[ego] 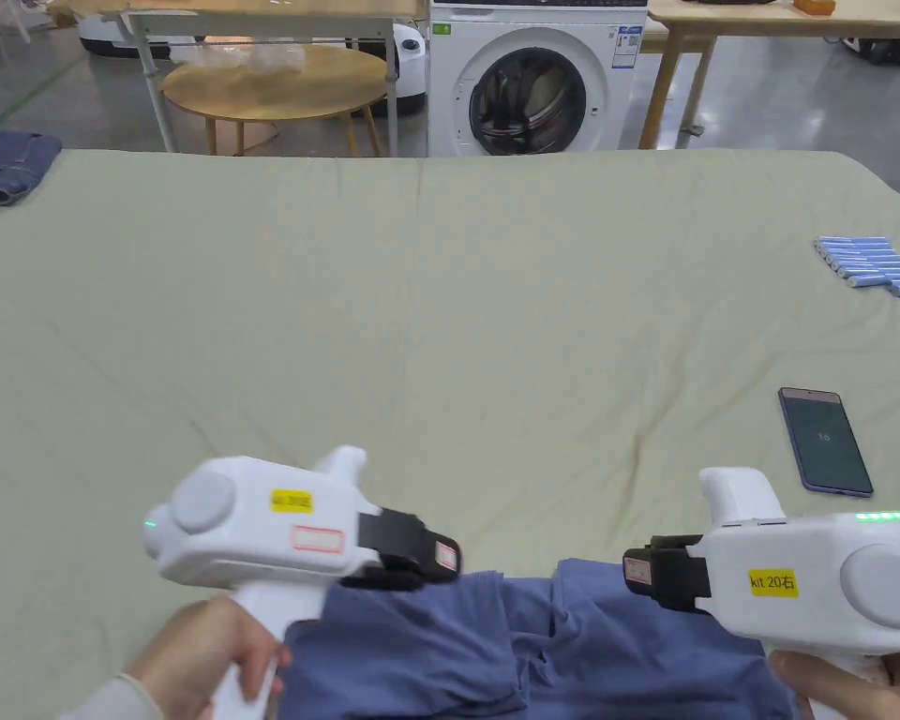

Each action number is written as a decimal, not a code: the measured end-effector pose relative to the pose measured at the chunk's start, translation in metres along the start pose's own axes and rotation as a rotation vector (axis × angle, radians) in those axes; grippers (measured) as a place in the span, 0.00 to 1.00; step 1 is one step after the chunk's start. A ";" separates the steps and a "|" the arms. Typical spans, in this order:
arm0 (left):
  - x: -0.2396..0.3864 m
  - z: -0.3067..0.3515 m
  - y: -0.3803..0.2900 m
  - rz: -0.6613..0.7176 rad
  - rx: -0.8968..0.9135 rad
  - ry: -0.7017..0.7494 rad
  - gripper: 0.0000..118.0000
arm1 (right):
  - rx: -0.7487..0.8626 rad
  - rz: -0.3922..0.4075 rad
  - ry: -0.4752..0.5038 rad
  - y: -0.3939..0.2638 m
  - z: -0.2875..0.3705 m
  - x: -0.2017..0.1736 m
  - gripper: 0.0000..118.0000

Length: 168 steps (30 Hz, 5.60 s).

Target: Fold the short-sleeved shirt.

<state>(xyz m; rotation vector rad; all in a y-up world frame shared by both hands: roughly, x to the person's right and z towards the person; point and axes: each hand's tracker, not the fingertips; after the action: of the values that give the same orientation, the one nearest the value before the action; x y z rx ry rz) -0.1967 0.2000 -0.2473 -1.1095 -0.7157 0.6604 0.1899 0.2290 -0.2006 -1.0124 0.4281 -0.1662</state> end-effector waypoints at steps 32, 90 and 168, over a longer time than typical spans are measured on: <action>-0.128 0.107 -0.034 0.298 0.004 0.044 0.04 | -0.018 0.032 0.018 0.006 -0.006 -0.024 0.00; -0.049 -0.134 -0.028 0.130 -0.294 0.140 0.00 | -0.037 0.011 0.061 -0.005 -0.010 -0.023 0.00; 0.174 0.251 0.064 -0.575 0.967 0.620 0.00 | 0.787 0.339 -0.082 0.163 0.090 -0.250 0.00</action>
<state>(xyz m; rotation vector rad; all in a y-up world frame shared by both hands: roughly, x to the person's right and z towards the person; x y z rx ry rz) -0.2961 0.4927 -0.2080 -0.1424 -0.0944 0.0868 -0.0083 0.4679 -0.2307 -0.1661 0.4029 0.0192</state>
